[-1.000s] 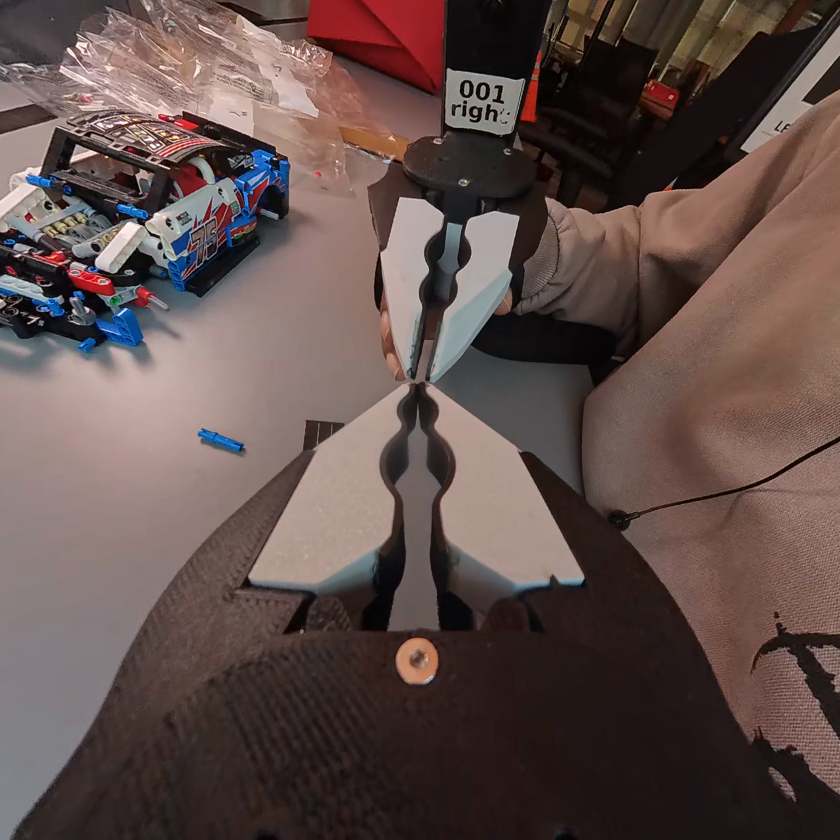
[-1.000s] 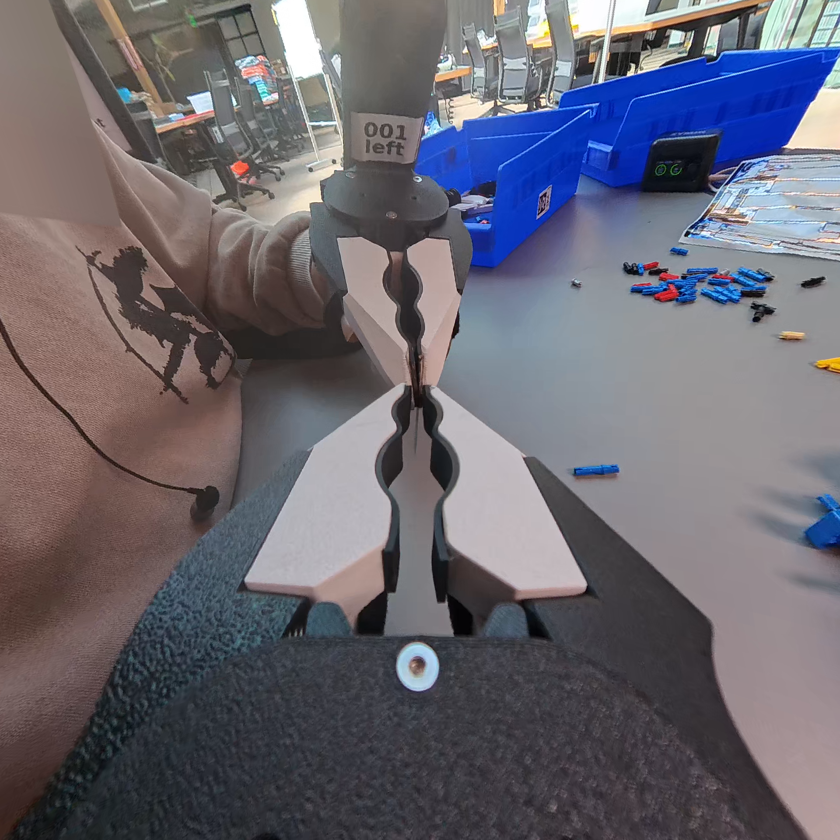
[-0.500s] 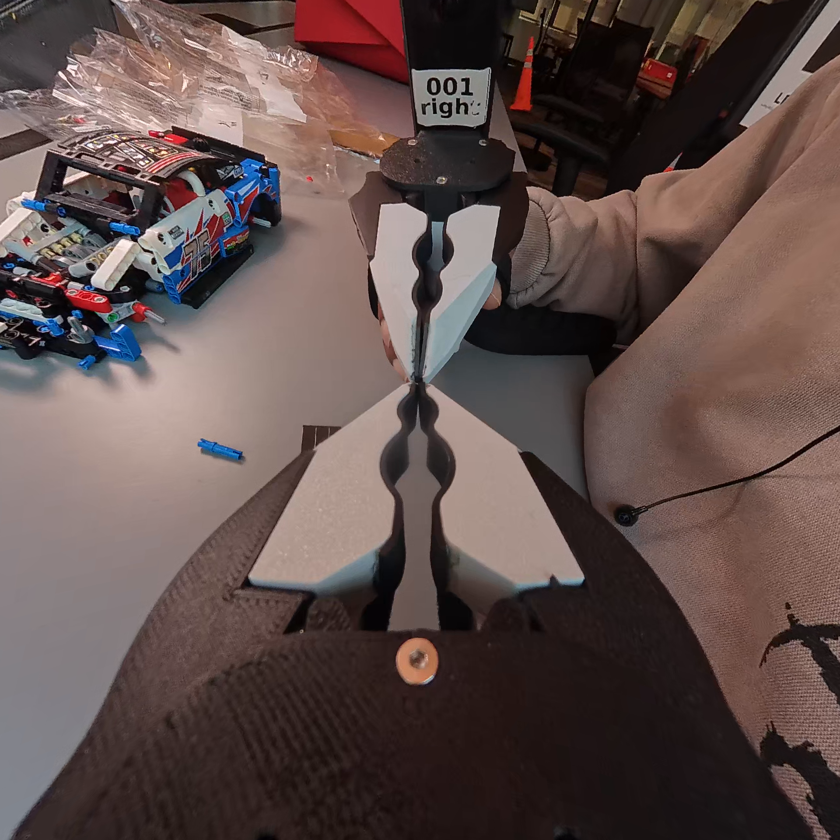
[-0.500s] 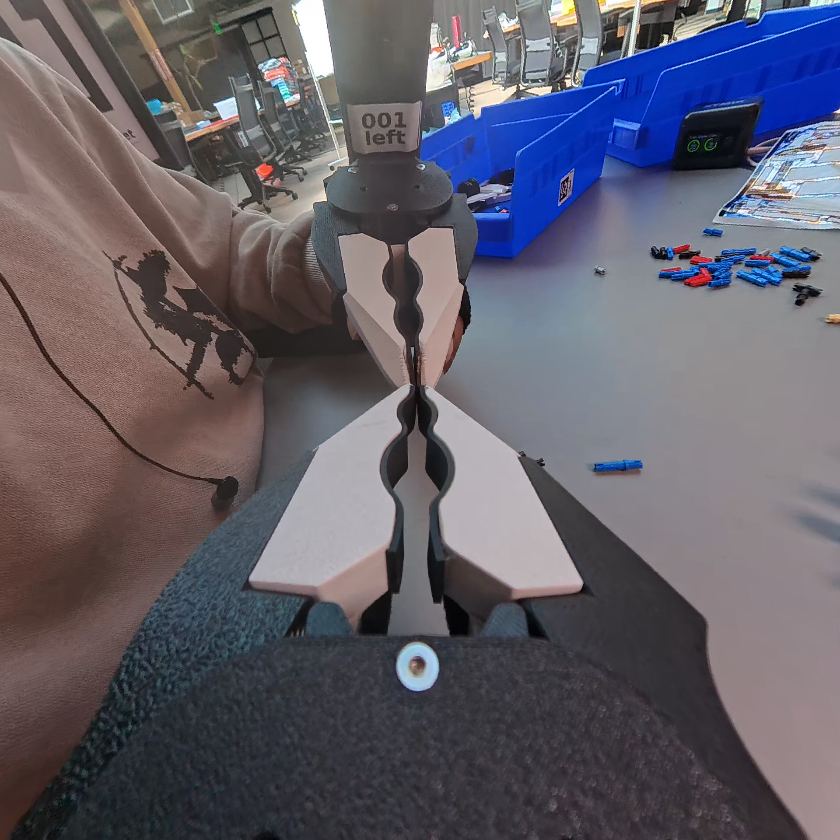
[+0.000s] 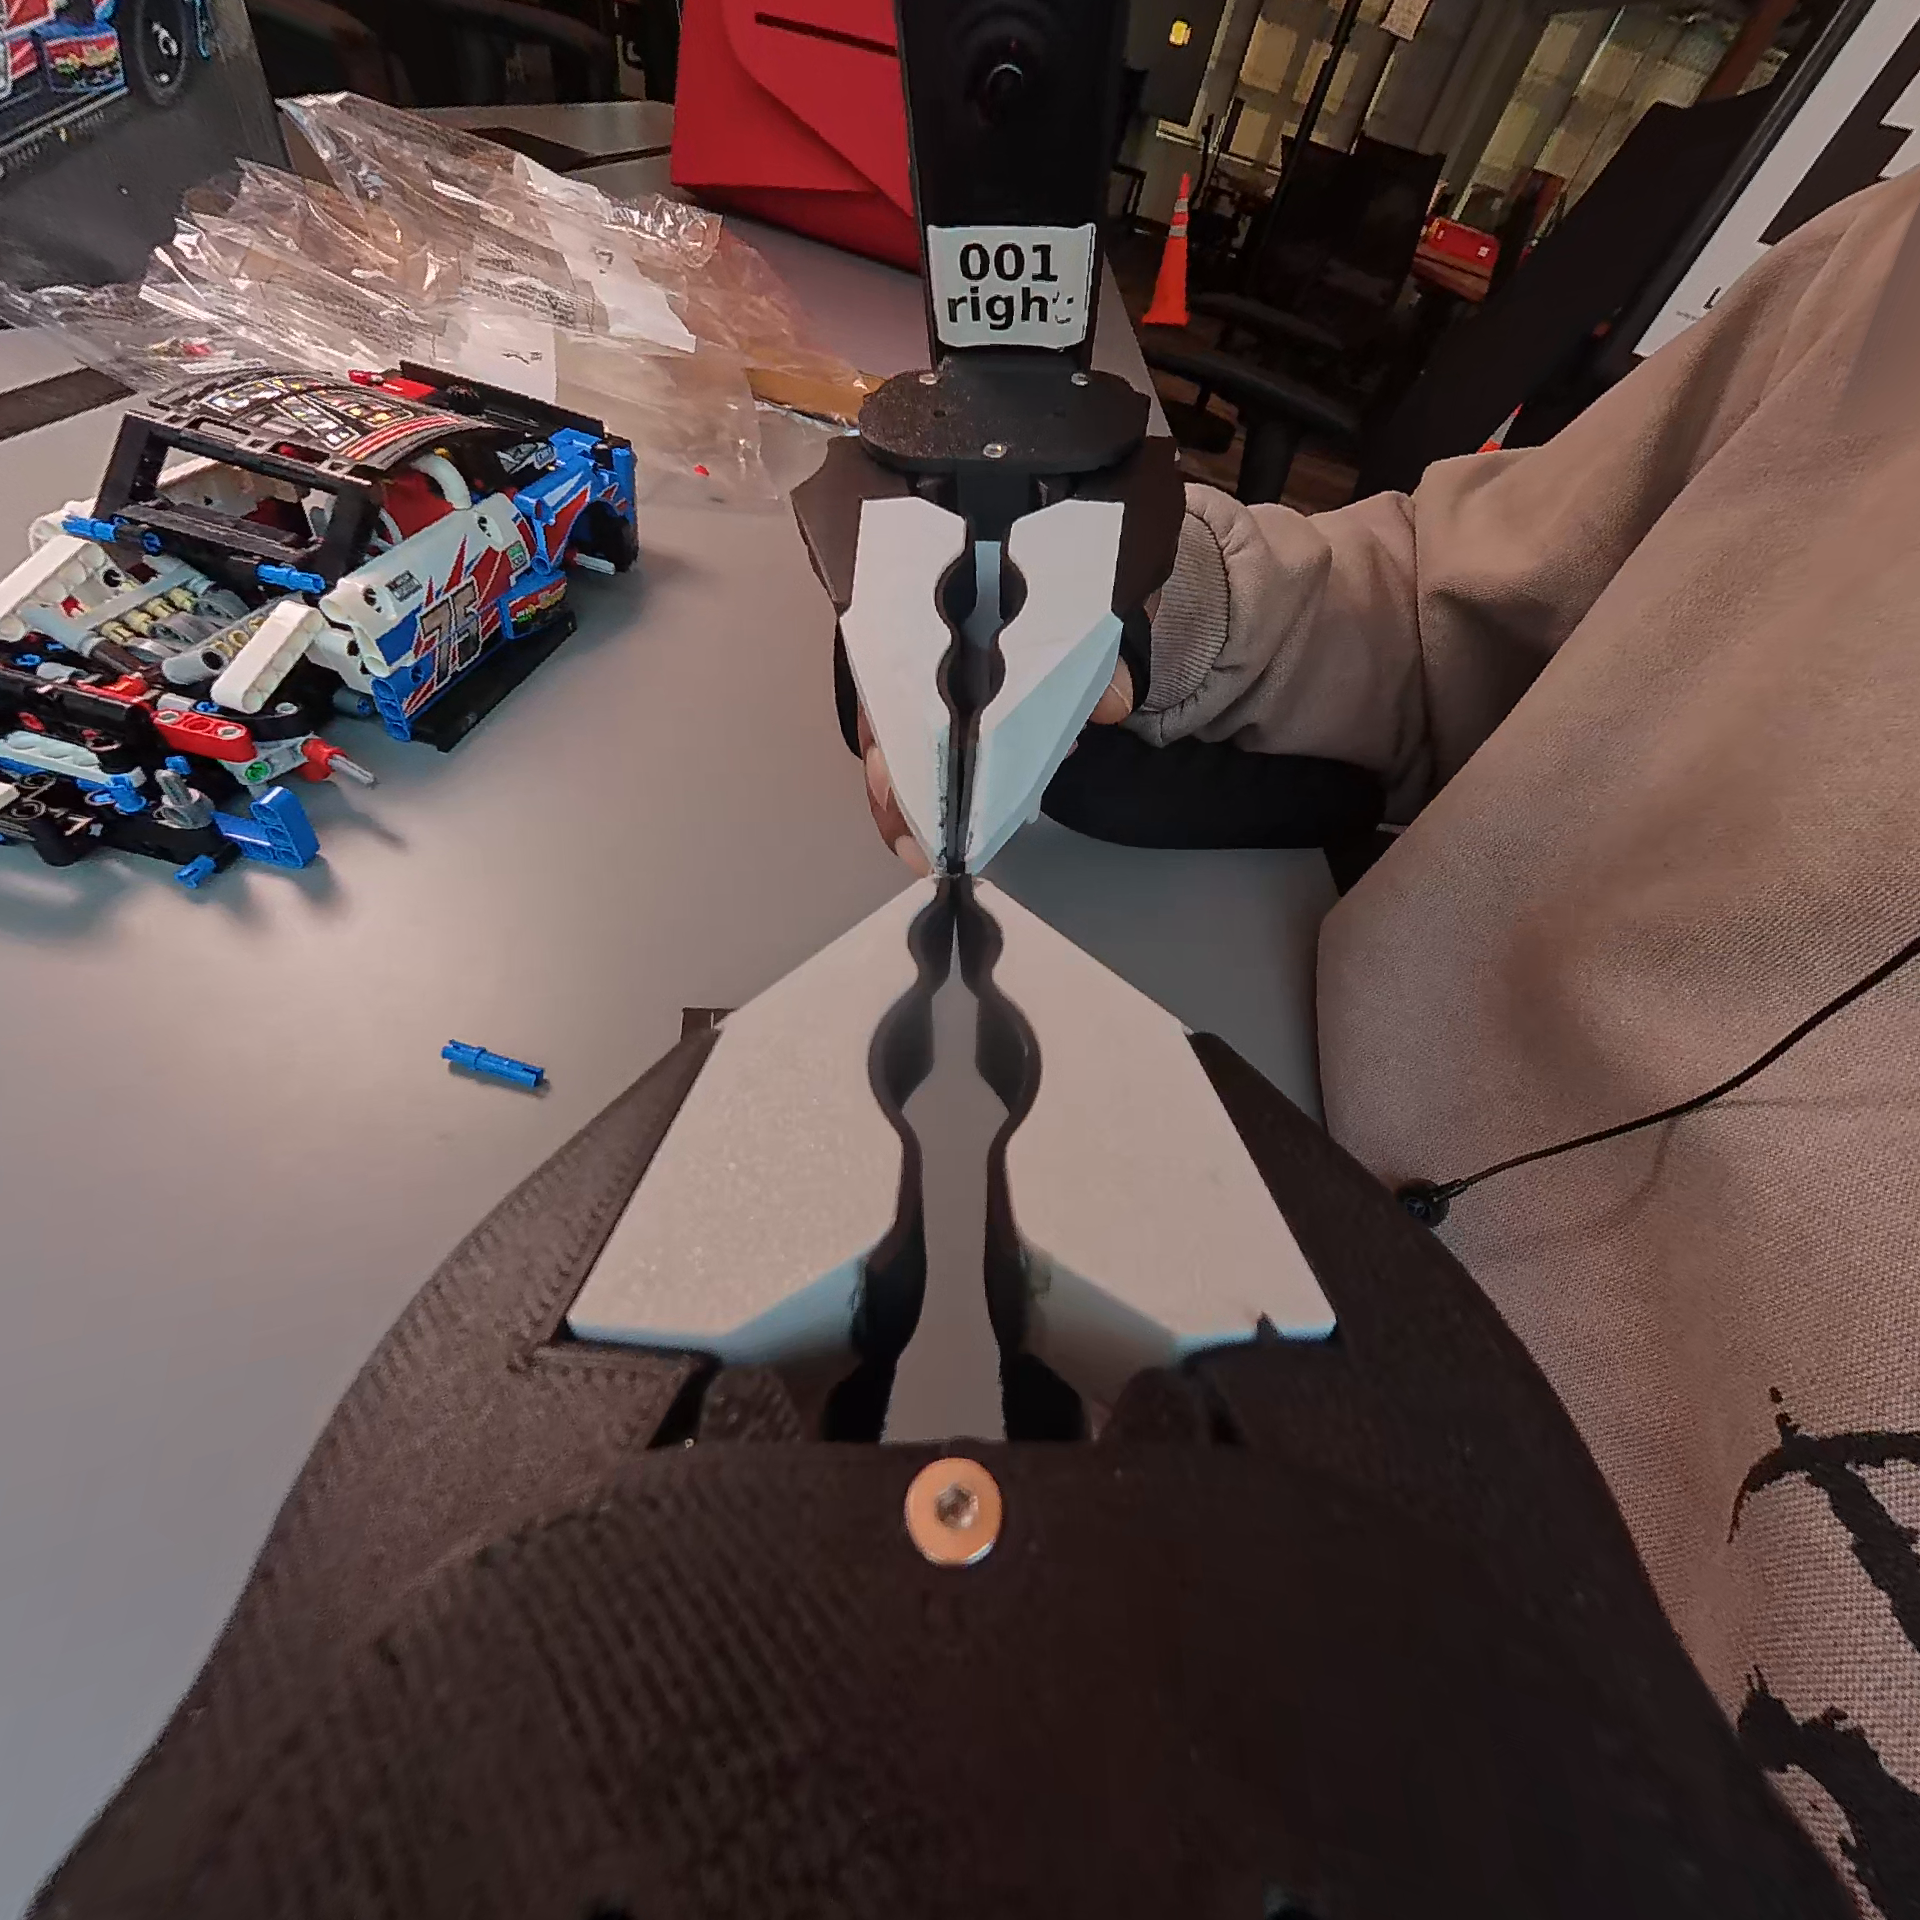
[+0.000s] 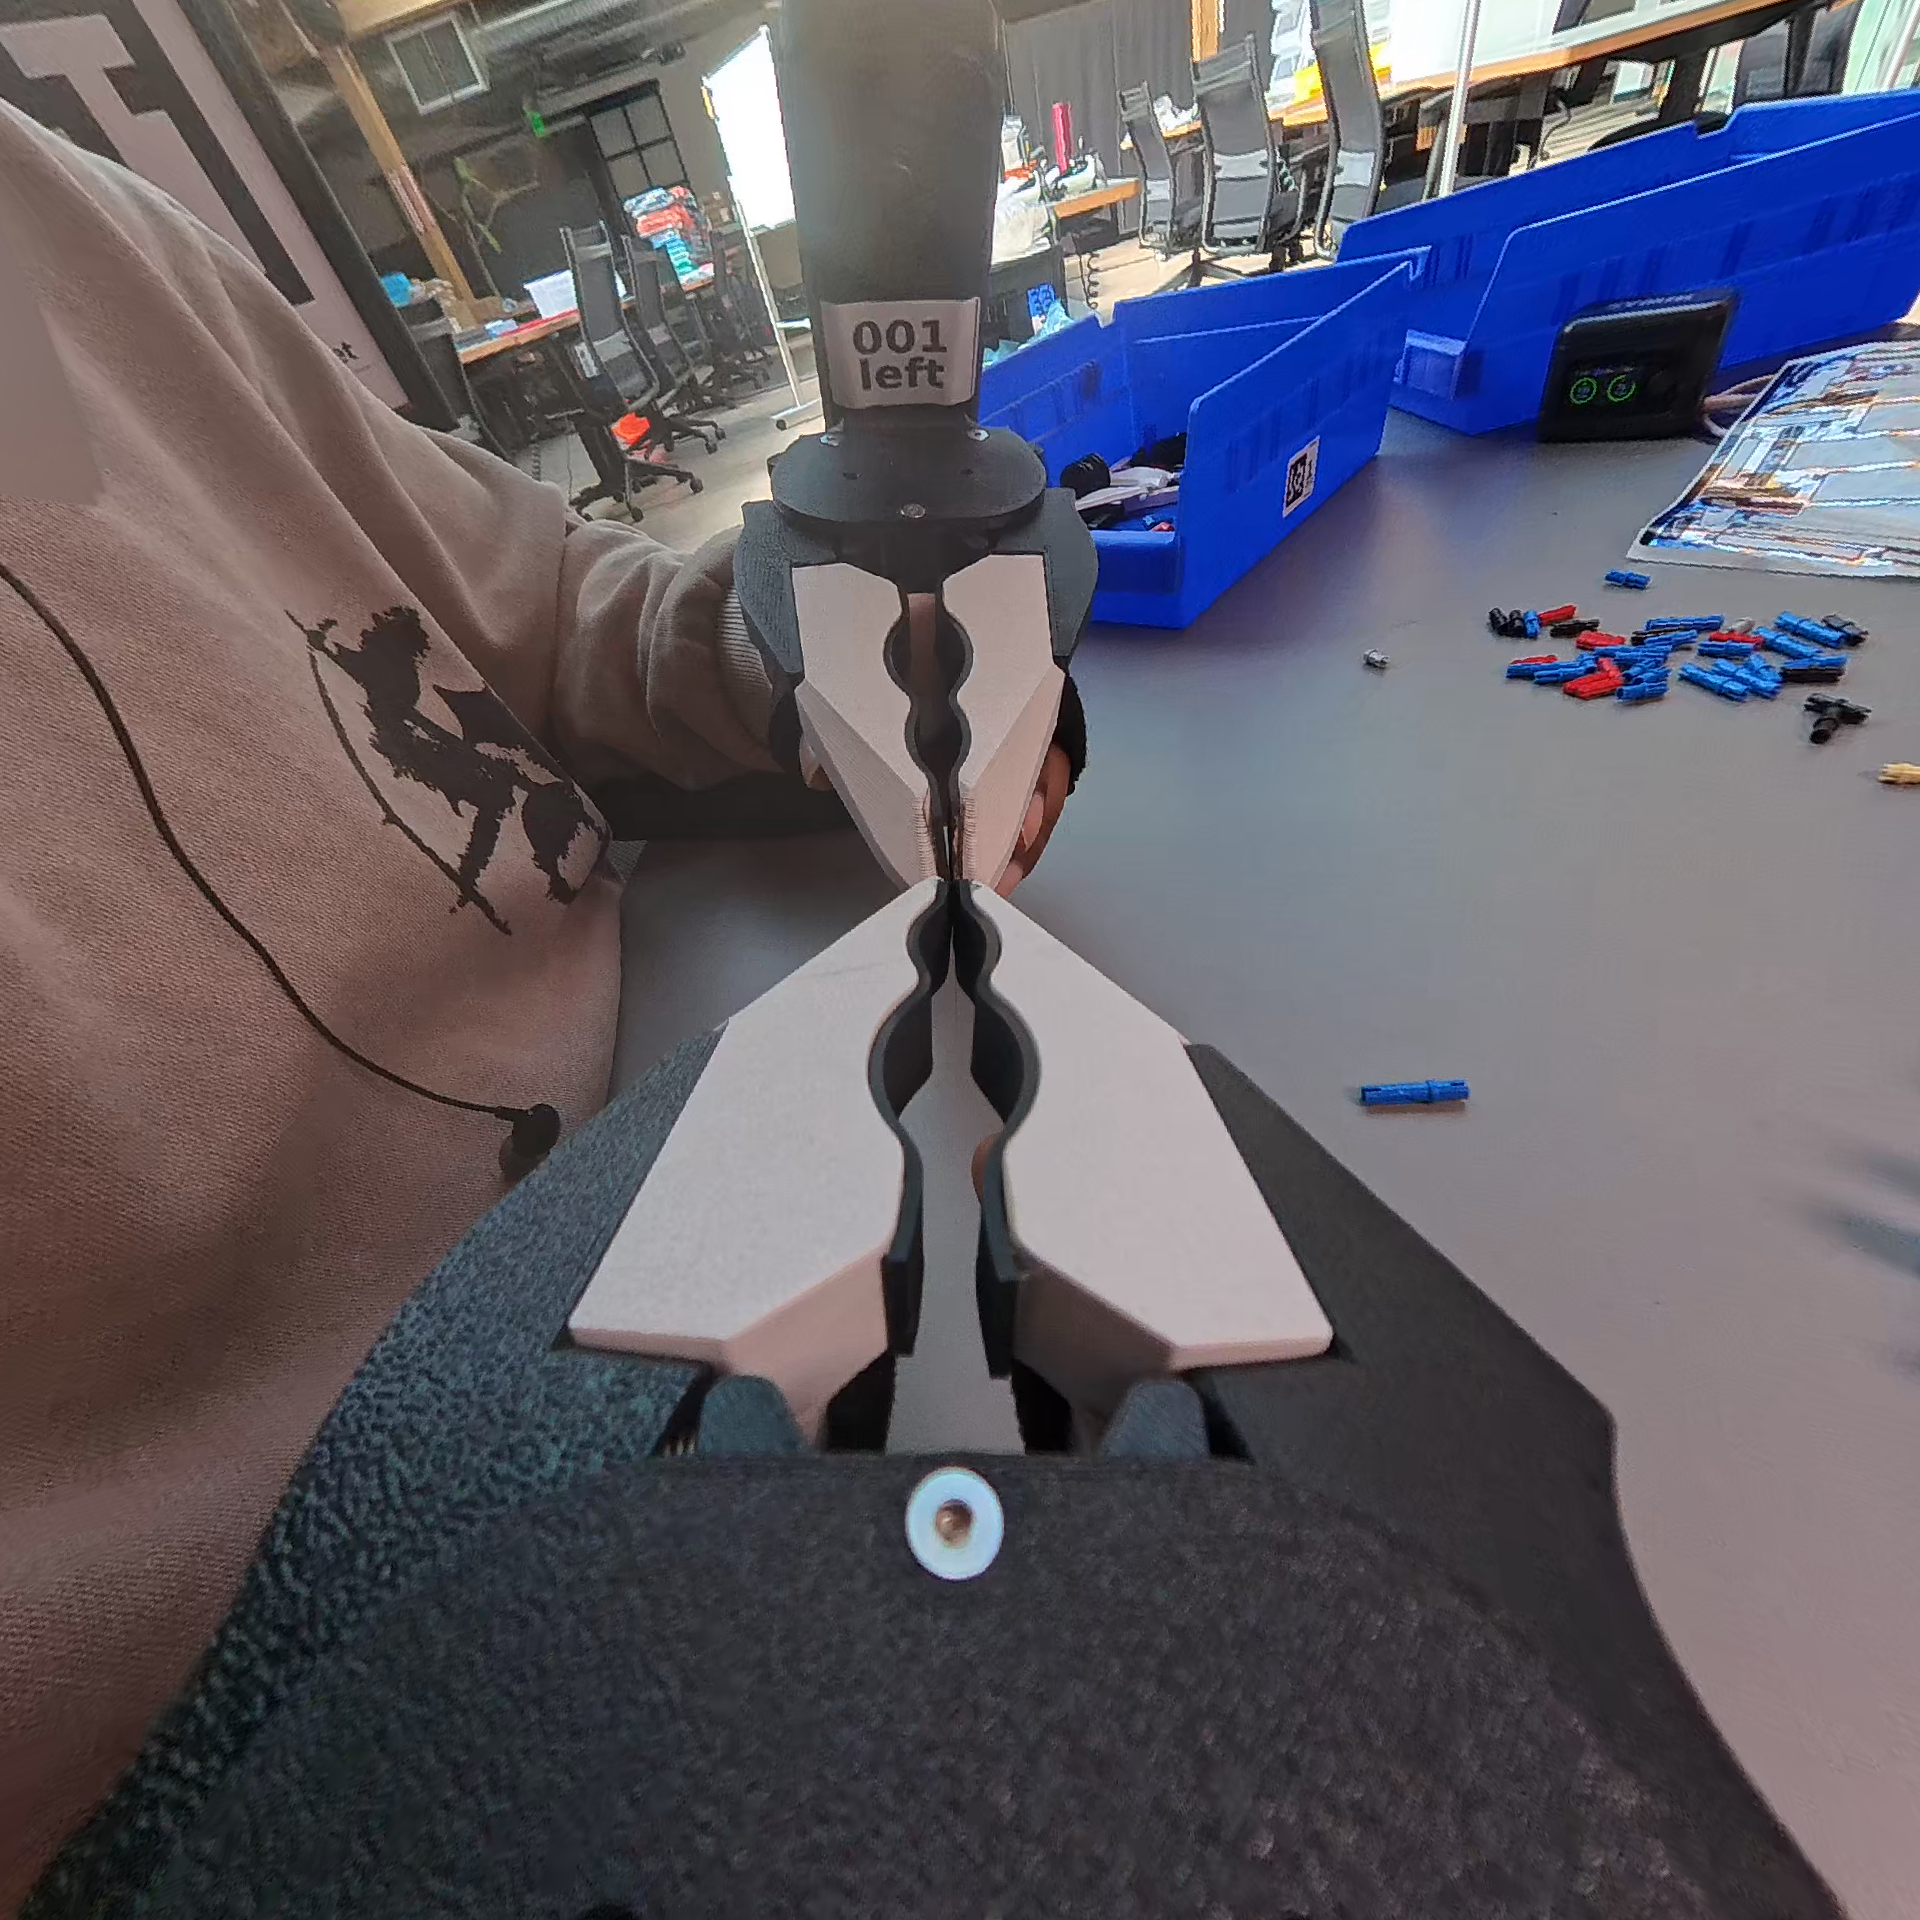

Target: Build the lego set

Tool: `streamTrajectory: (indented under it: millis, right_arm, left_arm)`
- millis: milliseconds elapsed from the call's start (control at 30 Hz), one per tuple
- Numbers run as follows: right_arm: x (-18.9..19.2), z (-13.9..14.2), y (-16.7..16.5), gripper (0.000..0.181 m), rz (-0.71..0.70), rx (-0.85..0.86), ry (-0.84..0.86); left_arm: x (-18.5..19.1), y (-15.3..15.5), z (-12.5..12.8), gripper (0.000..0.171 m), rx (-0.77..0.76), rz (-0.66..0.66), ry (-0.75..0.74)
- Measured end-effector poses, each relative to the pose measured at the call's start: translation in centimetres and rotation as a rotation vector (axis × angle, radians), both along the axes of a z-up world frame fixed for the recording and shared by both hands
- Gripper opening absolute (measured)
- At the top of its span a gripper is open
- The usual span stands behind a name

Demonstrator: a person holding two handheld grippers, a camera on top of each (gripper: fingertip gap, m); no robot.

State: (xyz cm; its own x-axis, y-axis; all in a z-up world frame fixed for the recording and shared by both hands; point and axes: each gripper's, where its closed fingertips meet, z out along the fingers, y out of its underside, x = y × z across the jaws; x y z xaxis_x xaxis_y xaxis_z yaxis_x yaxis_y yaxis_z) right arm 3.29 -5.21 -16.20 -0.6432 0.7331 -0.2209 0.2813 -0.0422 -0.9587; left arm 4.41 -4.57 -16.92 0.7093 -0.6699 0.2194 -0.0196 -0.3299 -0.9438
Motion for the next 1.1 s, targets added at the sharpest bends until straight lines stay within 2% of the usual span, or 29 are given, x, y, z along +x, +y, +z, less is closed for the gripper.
streamTrajectory:
  millis: [467, 733, 867, 1100]
  right_arm:
    - [0.1, 0.2, 0.1, 0.000, 0.000, 0.006, 0.011]
    - [0.2, 0.8, 0.5, 0.000, -0.009, -0.030, 0.026]
    - [-0.1, 2.2, 1.3, 0.000, -0.044, -0.120, 0.060]
    - [-1.1, 5.0, 3.8, 0.000, -0.152, -0.423, 0.138]
  left_arm:
    - [-0.1, 0.1, 0.2, 0.000, 0.001, 0.006, -0.032]
    - [-0.4, 0.2, 0.5, 0.016, 0.011, 0.018, -0.052]
    - [-0.5, 0.4, 0.4, 0.019, -0.003, 0.030, -0.086]
    - [-0.3, 1.7, 1.2, 0.018, -0.038, 0.056, -0.303]
